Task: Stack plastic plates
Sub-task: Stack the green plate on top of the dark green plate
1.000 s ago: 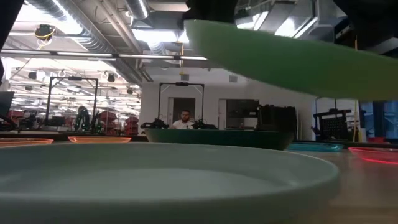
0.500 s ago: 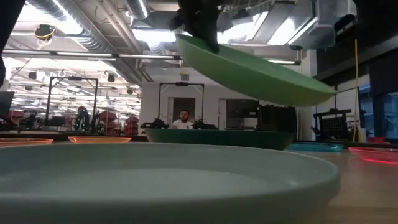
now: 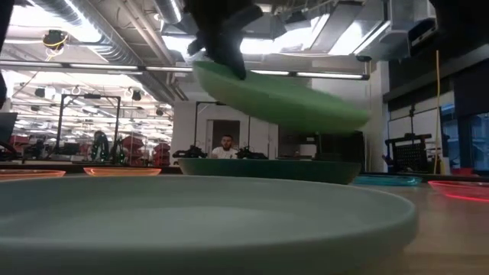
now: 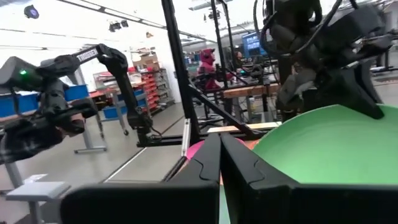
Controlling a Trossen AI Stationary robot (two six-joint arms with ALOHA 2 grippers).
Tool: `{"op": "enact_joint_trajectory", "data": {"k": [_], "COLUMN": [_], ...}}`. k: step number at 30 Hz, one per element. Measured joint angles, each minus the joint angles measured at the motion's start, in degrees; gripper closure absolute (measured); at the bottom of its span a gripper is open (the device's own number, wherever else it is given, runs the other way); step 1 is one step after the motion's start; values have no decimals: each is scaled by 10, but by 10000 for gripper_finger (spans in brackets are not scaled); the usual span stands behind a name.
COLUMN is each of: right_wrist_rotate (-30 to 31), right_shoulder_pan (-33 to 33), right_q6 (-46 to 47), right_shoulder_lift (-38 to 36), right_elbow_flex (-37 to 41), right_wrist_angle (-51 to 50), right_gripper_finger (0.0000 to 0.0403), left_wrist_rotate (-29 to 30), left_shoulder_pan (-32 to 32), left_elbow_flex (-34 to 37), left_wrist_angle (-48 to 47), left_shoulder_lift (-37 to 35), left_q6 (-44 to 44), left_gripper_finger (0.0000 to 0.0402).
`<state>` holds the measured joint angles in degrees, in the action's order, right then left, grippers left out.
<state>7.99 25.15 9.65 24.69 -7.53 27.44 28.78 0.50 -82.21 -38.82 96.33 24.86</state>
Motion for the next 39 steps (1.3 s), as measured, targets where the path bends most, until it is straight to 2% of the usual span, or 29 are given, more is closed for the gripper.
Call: {"op": "enact_joint_trajectory", "data": {"k": [6,12,17,23,30,33,39], "right_wrist_rotate": [24,69,112,139,132,114,119], "right_shoulder_pan": [0,0,0,0,0,0,0], "right_q6": [-24,-45,-57,-71,-41,-21,-6], "right_shoulder_lift": [14,43,75,86,87,94,117], "right_elbow_flex": [0,0,0,0,0,0,0], "right_wrist_angle": [-8,-9,3,30,15,-14,-11], "right_gripper_finger": [400,400,400,400,400,400,400], "left_wrist_rotate": [-70,-126,-132,-163,-176,-176,-204], "left_shoulder_pan": [30,58,78,94,90,87,88], "left_elbow_flex": [180,283,351,385,390,390,390], "left_wrist_angle": [221,336,426,487,485,488,482], "left_shoulder_lift": [-94,-94,-92,-84,-72,-65,-66], "left_q6": [-20,-44,-47,-52,-58,-57,-58], "left_gripper_finger": [397,397,397,397,394,380,338]}}
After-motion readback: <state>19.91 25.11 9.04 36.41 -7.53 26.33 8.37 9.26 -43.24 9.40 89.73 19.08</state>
